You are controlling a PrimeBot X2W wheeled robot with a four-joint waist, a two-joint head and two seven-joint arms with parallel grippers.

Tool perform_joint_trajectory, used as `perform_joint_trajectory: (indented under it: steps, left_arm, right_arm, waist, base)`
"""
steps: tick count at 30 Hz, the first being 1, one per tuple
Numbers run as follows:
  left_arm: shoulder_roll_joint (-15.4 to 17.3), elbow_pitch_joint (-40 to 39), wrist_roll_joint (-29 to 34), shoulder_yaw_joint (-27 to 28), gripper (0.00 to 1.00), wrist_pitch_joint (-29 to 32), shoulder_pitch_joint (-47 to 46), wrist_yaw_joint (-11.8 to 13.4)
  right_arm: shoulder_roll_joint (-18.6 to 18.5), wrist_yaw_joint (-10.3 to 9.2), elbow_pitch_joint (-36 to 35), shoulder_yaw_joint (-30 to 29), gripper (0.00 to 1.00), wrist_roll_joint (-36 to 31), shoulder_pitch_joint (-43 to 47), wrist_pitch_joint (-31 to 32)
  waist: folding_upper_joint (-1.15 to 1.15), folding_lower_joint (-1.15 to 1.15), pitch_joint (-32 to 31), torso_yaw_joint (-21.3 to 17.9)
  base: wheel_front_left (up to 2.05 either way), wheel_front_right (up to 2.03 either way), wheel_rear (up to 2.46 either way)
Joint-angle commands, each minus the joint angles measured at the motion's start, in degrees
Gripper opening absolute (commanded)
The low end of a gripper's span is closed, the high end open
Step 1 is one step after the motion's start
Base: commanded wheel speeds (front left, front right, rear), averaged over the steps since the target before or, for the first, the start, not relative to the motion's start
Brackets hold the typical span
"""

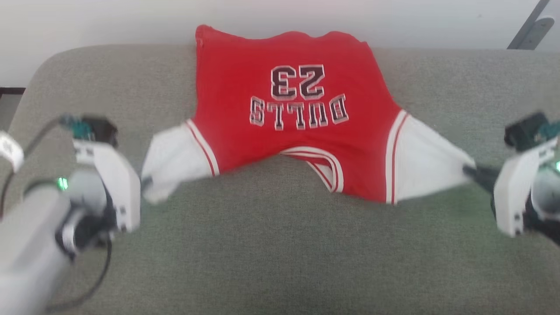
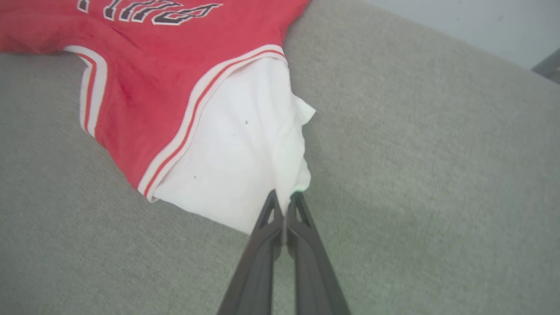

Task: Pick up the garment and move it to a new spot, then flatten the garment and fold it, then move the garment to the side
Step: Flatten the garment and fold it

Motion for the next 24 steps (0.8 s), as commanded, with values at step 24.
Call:
perform_joint_trajectory:
  steps: [24]
  left_arm:
    - [18.75,-37.35,-6.32,3.75,0.0,3.41,26.48,24.09]
  right_arm:
    - [4.04,0.01,-31.35,-28.17,0.0,-3.71,41.33,25.41]
  waist:
    - [-0.01,0.0,1.1,-0.54]
  base:
    - [0.0,0.0,0.0]
